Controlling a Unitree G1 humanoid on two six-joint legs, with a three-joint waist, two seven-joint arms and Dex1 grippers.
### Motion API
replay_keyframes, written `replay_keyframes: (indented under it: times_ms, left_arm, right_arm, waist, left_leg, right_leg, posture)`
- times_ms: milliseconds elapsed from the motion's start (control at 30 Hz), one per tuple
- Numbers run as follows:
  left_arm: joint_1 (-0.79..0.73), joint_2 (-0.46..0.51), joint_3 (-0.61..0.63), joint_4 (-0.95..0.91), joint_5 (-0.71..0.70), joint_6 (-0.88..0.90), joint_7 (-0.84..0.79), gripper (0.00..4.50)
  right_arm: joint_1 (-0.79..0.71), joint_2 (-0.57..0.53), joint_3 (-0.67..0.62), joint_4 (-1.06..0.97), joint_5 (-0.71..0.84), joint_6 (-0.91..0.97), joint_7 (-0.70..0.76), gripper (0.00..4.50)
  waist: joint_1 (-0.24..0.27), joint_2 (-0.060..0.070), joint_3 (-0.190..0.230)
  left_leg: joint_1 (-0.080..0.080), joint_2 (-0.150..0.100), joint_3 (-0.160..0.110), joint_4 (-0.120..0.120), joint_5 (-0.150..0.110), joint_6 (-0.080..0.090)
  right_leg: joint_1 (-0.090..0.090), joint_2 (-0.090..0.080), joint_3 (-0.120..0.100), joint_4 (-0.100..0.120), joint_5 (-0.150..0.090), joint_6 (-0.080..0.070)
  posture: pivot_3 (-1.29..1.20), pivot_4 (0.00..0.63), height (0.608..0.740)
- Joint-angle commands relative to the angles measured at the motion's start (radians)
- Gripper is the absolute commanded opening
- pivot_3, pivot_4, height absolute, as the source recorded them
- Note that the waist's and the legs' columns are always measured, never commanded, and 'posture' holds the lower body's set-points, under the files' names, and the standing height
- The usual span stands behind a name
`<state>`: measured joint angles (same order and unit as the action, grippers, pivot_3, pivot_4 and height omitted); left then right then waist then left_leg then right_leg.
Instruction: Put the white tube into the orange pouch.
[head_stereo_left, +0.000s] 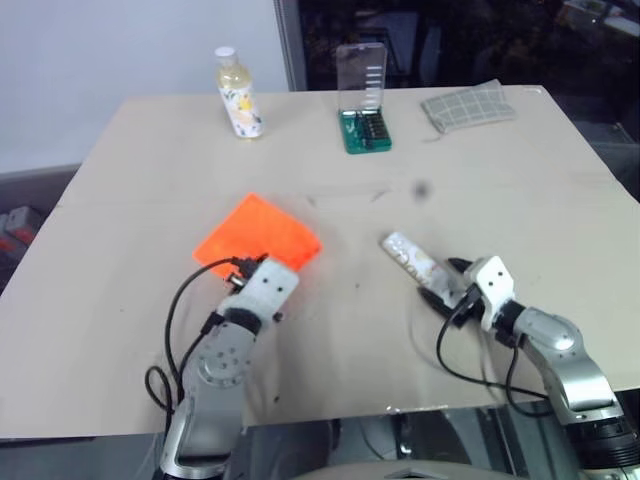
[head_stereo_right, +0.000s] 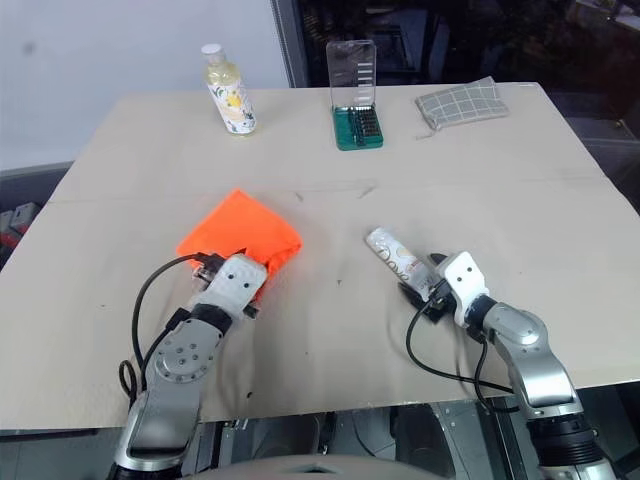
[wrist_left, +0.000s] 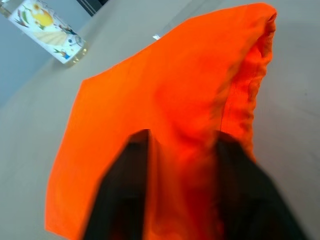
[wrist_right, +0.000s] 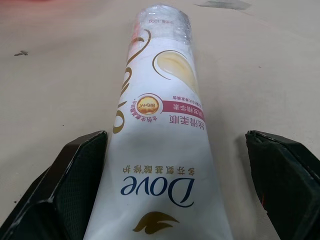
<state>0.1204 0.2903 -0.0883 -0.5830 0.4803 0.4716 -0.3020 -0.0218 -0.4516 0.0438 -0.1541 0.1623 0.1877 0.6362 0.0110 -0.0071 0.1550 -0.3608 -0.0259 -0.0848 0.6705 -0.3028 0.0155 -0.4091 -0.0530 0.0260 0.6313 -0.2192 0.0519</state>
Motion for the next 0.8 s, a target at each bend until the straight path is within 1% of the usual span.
replay_keyframes:
  times_ms: [33, 67, 167, 367, 600, 733, 800]
  left_arm:
    - [-0.005, 0.032, -0.007, -0.052, 0.032, -0.045, 0.013, 3.79]
    - [0.000, 0.047, -0.017, -0.051, 0.043, -0.067, 0.016, 4.34]
    - [0.014, 0.083, -0.036, -0.048, 0.093, -0.124, 0.040, 4.34]
    - [0.011, 0.123, -0.034, -0.032, 0.173, -0.200, 0.092, 4.34]
    - [0.040, 0.105, -0.030, -0.028, 0.196, -0.210, 0.101, 4.34]
    - [0.048, 0.075, -0.012, -0.023, 0.182, -0.172, 0.094, 4.34]
    - [0.049, 0.054, 0.003, -0.022, 0.169, -0.142, 0.085, 3.81]
  right_arm:
    - [0.013, 0.003, 0.014, 0.005, -0.010, -0.010, -0.001, 4.50]
    - [0.013, 0.005, 0.014, 0.005, -0.009, -0.009, -0.001, 4.50]
    - [0.021, 0.005, 0.012, 0.003, -0.005, -0.009, 0.000, 4.50]
    - [0.031, 0.003, 0.015, 0.006, -0.006, -0.015, 0.004, 4.50]
    - [0.027, 0.002, 0.016, 0.009, -0.003, -0.013, 0.010, 4.50]
    - [0.026, 0.002, 0.017, 0.013, -0.003, -0.014, 0.013, 4.50]
    - [0.024, 0.002, 0.017, 0.015, -0.002, -0.015, 0.014, 4.50]
  waist:
    - [0.000, 0.000, 0.000]
    - [0.000, 0.000, 0.000]
    - [0.000, 0.000, 0.000]
    - [0.001, 0.000, -0.001]
    - [0.000, -0.001, -0.001]
    - [0.000, -0.001, -0.001]
    - [0.000, -0.001, -0.001]
  left_leg:
    - [0.000, 0.000, 0.000, 0.000, 0.000, 0.000]
    - [0.000, 0.000, 0.000, 0.000, 0.000, 0.000]
    - [0.000, 0.000, 0.000, 0.000, 0.000, 0.000]
    - [0.000, 0.000, 0.000, 0.000, 0.000, 0.000]
    - [0.000, 0.000, 0.000, 0.000, 0.000, 0.000]
    - [0.000, 0.000, 0.000, 0.000, 0.000, 0.000]
    - [0.000, 0.000, 0.000, 0.000, 0.000, 0.000]
  right_leg:
    - [0.000, 0.000, 0.000, 0.000, 0.000, 0.000]
    - [0.000, 0.000, 0.000, 0.000, 0.000, 0.000]
    - [0.000, 0.000, 0.000, 0.000, 0.000, 0.000]
    - [0.000, 0.000, 0.000, 0.000, 0.000, 0.000]
    - [0.000, 0.000, 0.000, 0.000, 0.000, 0.000]
    - [0.000, 0.000, 0.000, 0.000, 0.000, 0.000]
    - [0.000, 0.000, 0.000, 0.000, 0.000, 0.000]
  posture:
    - [0.00, 0.150, 0.740]
    - [0.00, 0.150, 0.740]
    - [0.00, 0.150, 0.740]
    - [0.00, 0.150, 0.740]
    - [0.00, 0.150, 0.740]
    - [0.00, 0.150, 0.740]
    - [0.00, 0.150, 0.740]
